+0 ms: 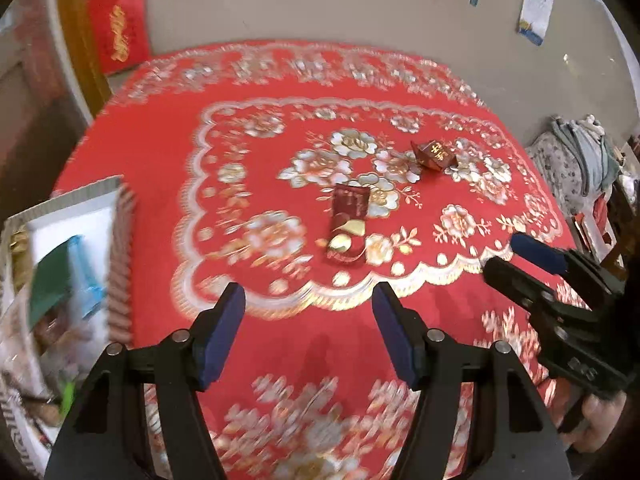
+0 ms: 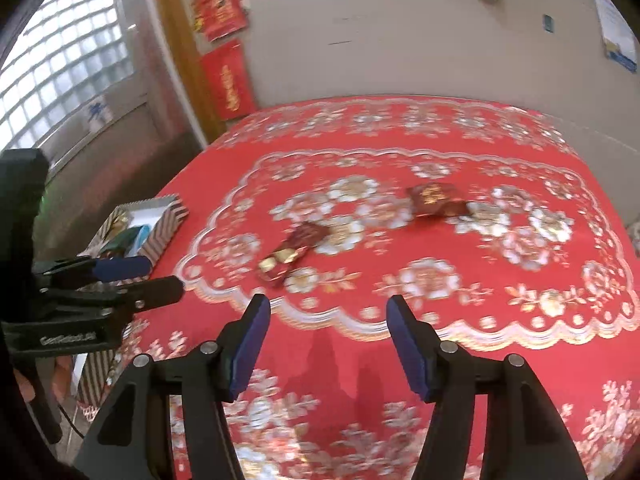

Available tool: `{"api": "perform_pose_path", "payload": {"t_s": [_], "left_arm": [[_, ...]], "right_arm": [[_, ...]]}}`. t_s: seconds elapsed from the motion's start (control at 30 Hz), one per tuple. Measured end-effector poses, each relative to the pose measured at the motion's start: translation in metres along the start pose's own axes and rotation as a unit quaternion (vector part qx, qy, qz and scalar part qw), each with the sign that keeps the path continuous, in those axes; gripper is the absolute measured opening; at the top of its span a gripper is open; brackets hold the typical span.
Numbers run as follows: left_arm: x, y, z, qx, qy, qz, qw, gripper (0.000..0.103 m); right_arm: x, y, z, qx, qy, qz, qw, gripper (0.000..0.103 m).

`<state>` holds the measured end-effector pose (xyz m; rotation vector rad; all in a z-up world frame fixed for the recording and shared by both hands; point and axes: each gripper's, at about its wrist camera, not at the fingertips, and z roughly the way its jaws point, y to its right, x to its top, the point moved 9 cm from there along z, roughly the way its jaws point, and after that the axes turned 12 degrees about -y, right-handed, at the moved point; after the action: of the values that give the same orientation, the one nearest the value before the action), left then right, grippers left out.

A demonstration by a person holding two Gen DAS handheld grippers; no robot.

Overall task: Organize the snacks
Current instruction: 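Move both tools back over the two red chocolate packets on the tablecloth, then grasp the red Golden Crown bar with the left tool while the right tool grasps the red-gold candy packet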

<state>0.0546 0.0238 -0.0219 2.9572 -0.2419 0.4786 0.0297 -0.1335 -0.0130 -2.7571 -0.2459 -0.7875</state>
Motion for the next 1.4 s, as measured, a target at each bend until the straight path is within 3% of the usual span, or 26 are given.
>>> {"api": "perform_pose_path", "payload": {"t_s": [0.07, 0.37, 0.47, 0.6, 0.77, 0.93, 1.17, 1.2, 1.23, 1.27, 1.3, 1.33, 1.37, 1.4], "left_arm": [[0.014, 0.014, 0.017, -0.019, -0.020, 0.004, 0.9996, 0.065], [0.041, 0.037, 0.069, -0.019, -0.071, 0.006, 0.9973, 0.066], [0.047, 0.038, 0.069, -0.010, -0.063, 0.007, 0.9979, 0.066], [0.048, 0.036, 0.070, 0.002, -0.056, 0.006, 0.9984, 0.066], [0.046, 0.037, 0.072, 0.020, -0.058, 0.023, 0.9978, 0.066], [0.048, 0.036, 0.072, 0.004, -0.057, 0.017, 0.9982, 0.066], [0.049, 0.039, 0.073, -0.005, -0.056, 0.016, 0.9983, 0.074], [0.049, 0.040, 0.073, -0.002, -0.055, 0.018, 0.9983, 0.074], [0.048, 0.040, 0.074, 0.003, -0.053, 0.021, 0.9984, 0.074], [0.048, 0.040, 0.074, 0.009, -0.050, 0.025, 0.9984, 0.069], [0.048, 0.040, 0.073, 0.019, -0.045, 0.028, 0.9984, 0.061], [0.048, 0.037, 0.072, 0.045, -0.036, 0.037, 0.9977, 0.034], [0.049, 0.034, 0.072, 0.055, -0.031, 0.043, 0.9971, 0.025], [0.049, 0.032, 0.072, 0.046, -0.032, 0.040, 0.9976, 0.024]], "right_arm": [[0.004, 0.013, -0.001, -0.006, 0.002, 0.011, 1.000, 0.063], [0.048, 0.065, 0.017, -0.040, -0.012, 0.027, 0.999, 0.066], [0.066, 0.080, 0.038, -0.040, -0.026, 0.048, 0.998, 0.069], [0.079, 0.093, 0.067, 0.009, -0.047, 0.120, 0.992, 0.069], [0.091, 0.095, 0.092, -0.012, -0.065, 0.146, 0.987, 0.069], [0.113, 0.101, 0.117, -0.050, -0.081, 0.137, 0.986, 0.070], [0.123, 0.107, 0.124, -0.076, -0.079, 0.120, 0.987, 0.066], [0.120, 0.108, 0.124, -0.082, -0.079, 0.115, 0.987, 0.064], [0.119, 0.109, 0.125, -0.090, -0.080, 0.111, 0.987, 0.050], [0.119, 0.111, 0.123, -0.105, -0.076, 0.103, 0.986, 0.036], [0.117, 0.111, 0.122, -0.107, -0.074, 0.092, 0.987, 0.036], [0.115, 0.110, 0.121, -0.102, -0.073, 0.090, 0.988, 0.035], [0.112, 0.109, 0.120, -0.101, -0.073, 0.086, 0.988, 0.035], [0.109, 0.109, 0.118, -0.100, -0.072, 0.083, 0.989, 0.035]]}}
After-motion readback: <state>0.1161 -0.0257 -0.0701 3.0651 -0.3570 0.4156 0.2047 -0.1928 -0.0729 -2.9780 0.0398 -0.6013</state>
